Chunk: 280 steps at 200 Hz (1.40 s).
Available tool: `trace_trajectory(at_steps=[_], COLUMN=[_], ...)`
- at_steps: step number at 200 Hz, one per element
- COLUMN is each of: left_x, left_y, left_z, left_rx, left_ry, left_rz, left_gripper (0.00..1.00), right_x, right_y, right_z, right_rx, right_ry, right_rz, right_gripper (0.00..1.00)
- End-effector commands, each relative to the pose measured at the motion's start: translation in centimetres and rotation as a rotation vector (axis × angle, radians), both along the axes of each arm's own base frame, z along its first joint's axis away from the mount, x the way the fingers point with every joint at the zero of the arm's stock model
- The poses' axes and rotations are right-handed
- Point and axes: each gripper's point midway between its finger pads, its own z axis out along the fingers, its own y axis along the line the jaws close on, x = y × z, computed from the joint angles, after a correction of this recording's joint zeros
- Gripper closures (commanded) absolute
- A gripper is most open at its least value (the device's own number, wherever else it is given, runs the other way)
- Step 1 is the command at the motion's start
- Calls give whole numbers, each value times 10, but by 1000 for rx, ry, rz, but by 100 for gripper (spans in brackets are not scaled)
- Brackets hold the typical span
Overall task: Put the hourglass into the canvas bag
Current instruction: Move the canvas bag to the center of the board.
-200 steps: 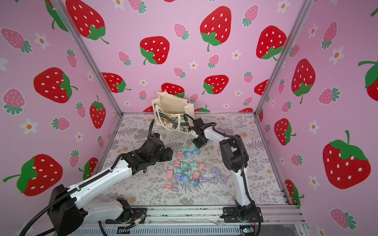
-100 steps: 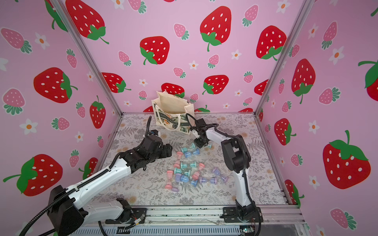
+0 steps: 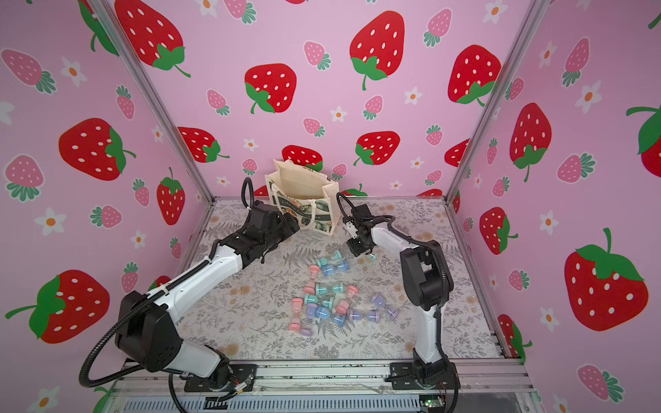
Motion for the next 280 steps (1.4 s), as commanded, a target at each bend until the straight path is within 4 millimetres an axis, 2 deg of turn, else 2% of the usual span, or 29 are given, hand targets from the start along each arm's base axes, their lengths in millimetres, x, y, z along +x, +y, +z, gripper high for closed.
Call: trace_trajectory(at_steps=[1,37,63,97,100,108,123,158,194,211,236,253,280], left_x=[31,63,79,98,99,103,112,127,130,130,126,123,119], left_y=[0,-8,-9,-17,-18,-17,-17,-14,-12,-10,-6,-4,1], left_z=[28,34,30,29,30,27,19,4,-10,-7,0,5,12], left_rx=[-165,-271,-323,-337,-332,-324,-328,-324,-282,-257,-214,-190,-177], left_ry=[-66,-73,-61,-60,-59,-53,-37,-7,34,24,18,14,9], left_rz=[98,126,170,175,176,182,192,212,209,200,191,177,159], left_gripper=[14,16,17,19,19,19,23,34,50,61,69,80,83], right_x=[-2,-4,-2,-6,-7,-8,-6,-3,-5,-7,-8,-10,-13], right_y=[-3,-1,-4,-13,-12,-12,-22,-25,-19,-15,-13,-13,-13], right_z=[20,27,15,4,5,6,4,-3,-16,-22,-32,-37,-47], right_rx=[62,105,80,44,55,65,33,19,32,31,14,11,6], right_ry=[-12,-9,13,40,46,48,41,61,119,137,155,162,181], right_rz=[-40,-56,-70,-127,-129,-142,-212,-263,-305,-313,-318,-325,-326], right_gripper=[61,61,60,49,44,39,37,30,26,26,27,29,35])
